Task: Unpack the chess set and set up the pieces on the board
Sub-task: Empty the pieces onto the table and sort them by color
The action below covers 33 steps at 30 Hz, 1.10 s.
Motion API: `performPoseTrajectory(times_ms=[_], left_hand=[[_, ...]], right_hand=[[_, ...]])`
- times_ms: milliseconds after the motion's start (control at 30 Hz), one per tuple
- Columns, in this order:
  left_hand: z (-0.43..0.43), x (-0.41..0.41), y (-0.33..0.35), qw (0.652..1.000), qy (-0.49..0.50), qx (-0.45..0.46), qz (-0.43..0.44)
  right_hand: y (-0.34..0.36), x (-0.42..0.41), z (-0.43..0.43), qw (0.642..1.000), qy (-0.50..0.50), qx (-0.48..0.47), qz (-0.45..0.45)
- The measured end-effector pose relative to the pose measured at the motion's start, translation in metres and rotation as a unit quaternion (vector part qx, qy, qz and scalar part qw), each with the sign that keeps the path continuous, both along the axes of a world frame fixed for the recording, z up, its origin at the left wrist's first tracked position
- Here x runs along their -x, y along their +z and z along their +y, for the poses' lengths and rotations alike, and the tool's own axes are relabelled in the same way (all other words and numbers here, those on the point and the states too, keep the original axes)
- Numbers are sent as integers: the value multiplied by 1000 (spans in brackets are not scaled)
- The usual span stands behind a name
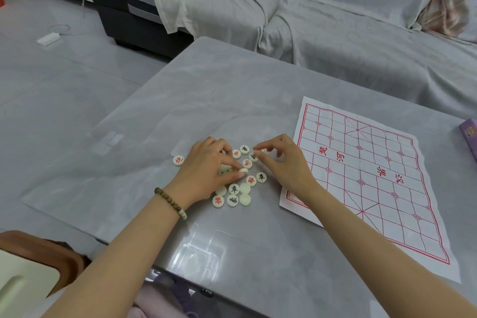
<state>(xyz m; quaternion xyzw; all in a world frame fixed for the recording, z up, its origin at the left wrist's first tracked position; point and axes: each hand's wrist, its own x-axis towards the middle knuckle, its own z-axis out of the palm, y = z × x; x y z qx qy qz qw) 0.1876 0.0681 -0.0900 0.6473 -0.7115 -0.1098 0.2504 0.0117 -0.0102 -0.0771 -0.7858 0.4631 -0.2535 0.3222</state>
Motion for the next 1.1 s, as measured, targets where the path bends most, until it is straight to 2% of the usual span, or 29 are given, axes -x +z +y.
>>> performPoseTrajectory(times_ms=[267,500,767,967,1100], left_hand=[[-12,6,-4,996,67,-6,64],[-7,2,-1,996,67,5,61],[18,-11,4,998,35,41,31],[38,-7,3,1000,7,29,8],[44,-4,9,1000,0,25,2]], right_hand=[[-2,28,22,999,36,23,-4],[-14,21,28,976,116,144,115],[-15,23,34,955,153,172,189],[-12,25,47,958,151,203,133],[-15,25,61,948,147,240,152]])
